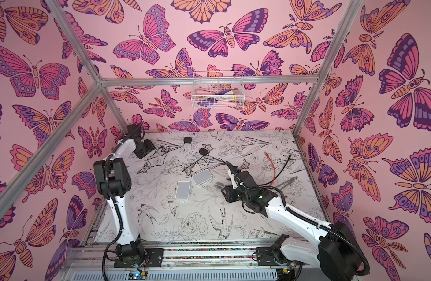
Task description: Insert the plug into the switch port
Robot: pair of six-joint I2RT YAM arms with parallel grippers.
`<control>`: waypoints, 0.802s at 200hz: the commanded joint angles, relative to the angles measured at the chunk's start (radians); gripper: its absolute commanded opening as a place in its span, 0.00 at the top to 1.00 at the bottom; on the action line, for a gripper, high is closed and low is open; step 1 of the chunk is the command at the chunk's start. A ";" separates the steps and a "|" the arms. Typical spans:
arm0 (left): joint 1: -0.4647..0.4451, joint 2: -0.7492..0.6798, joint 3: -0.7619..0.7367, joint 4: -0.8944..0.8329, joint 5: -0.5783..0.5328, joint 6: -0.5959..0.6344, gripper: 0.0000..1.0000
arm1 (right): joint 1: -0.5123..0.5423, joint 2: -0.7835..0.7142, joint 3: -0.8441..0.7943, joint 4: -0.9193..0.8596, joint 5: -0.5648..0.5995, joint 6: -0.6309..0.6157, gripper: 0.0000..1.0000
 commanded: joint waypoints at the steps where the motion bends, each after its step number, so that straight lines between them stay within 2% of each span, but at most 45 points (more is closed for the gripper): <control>1: 0.020 0.028 0.033 -0.052 0.024 0.043 0.32 | 0.005 0.034 0.016 0.030 -0.013 -0.028 0.52; 60: 0.025 0.123 0.135 -0.099 0.097 0.086 0.32 | 0.005 0.065 0.056 -0.006 -0.026 -0.050 0.53; 136: 0.027 0.183 0.172 -0.161 0.087 0.079 0.41 | 0.005 0.033 0.036 -0.018 -0.012 -0.051 0.54; 160: 0.027 0.212 0.189 -0.214 0.095 0.076 0.49 | 0.004 0.025 0.030 -0.024 -0.004 -0.063 0.54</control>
